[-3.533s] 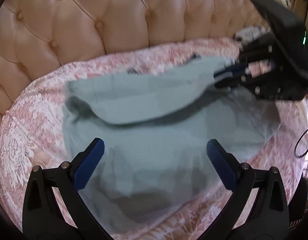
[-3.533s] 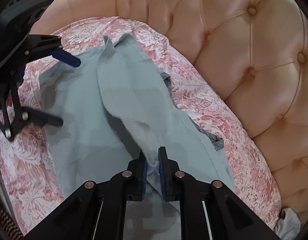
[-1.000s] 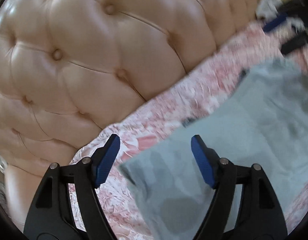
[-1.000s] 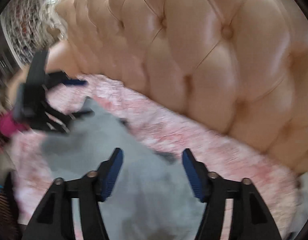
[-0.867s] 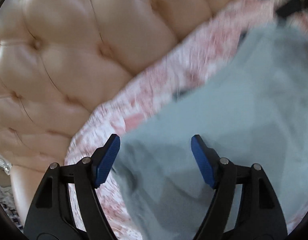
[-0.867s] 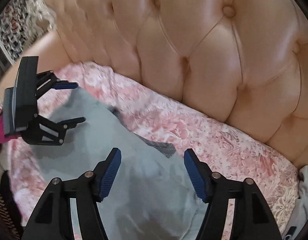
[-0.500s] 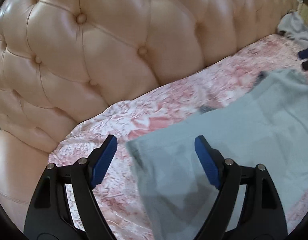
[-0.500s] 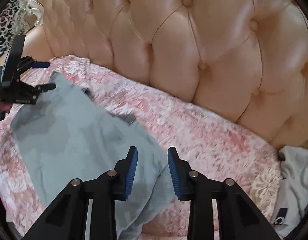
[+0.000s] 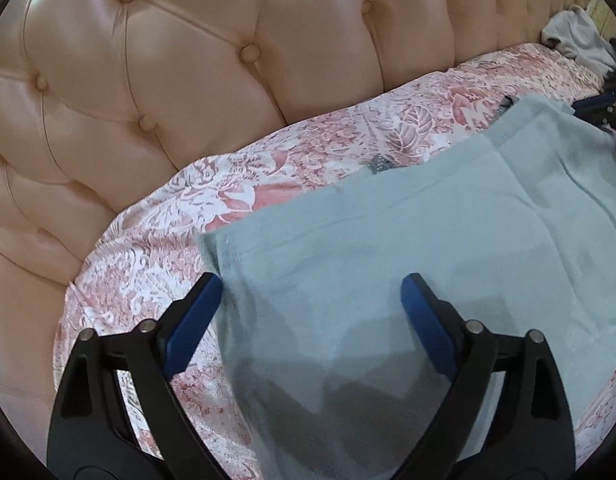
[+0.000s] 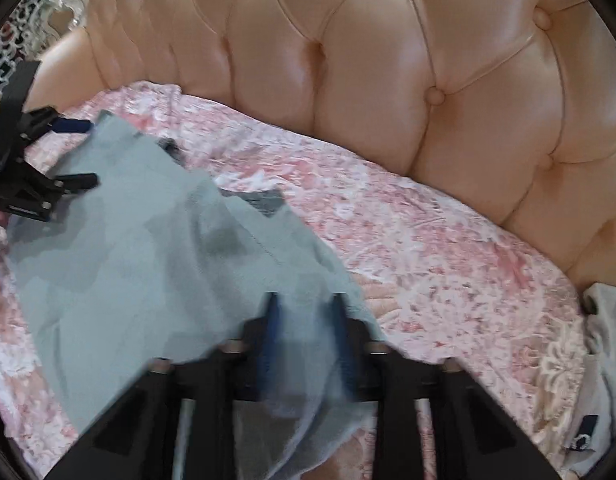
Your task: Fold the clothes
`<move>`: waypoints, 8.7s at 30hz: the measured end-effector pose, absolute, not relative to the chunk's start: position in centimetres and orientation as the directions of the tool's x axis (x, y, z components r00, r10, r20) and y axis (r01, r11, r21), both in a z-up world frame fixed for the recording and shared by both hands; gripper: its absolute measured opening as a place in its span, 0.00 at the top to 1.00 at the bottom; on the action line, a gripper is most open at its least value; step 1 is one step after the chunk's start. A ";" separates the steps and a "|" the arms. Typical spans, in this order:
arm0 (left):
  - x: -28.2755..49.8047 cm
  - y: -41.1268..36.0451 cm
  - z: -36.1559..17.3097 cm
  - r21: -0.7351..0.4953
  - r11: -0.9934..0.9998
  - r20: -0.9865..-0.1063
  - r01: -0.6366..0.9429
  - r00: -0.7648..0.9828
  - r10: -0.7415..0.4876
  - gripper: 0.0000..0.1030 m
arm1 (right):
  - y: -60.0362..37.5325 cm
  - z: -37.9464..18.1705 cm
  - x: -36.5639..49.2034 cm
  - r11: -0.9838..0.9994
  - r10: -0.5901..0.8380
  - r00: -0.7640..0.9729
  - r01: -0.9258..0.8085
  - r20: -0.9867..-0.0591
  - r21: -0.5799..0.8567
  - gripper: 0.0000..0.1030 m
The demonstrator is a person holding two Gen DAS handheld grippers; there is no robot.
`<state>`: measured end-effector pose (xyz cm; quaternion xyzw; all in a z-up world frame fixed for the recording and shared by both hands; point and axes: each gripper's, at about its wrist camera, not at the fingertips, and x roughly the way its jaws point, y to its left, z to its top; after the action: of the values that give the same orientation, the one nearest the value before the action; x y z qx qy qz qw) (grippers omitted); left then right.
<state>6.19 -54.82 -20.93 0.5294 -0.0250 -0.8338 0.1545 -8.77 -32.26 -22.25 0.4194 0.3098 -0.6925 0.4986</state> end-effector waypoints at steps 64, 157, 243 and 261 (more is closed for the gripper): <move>13.4 -51.4 -17.2 0.020 -0.960 -0.847 0.279 -0.506 -0.165 0.00 | -22.0 -20.3 -5.6 -0.559 -0.569 -0.151 0.793 -0.808 0.245 0.92; 11.5 -68.2 -20.0 -0.663 -0.574 -0.695 0.481 -0.681 0.232 0.01 | -25.7 -23.1 -1.3 -0.538 -0.562 -0.113 0.802 -0.819 0.259 0.43; 22.1 -41.7 -14.6 0.299 -0.920 -0.810 0.252 -0.442 -0.384 0.00 | -20.7 -23.1 5.8 -0.579 -0.455 -0.164 0.801 -0.875 0.151 0.00; 22.9 -40.0 -11.2 0.192 -0.942 -0.827 0.276 -0.472 -0.306 0.00 | -18.8 -22.4 4.2 -0.579 -0.615 -0.090 0.726 -0.783 0.371 0.00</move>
<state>22.95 -40.03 -11.22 0.4851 -0.0158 -0.8577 0.1697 4.17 -18.82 -22.37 0.4974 0.0557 -0.7362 0.4555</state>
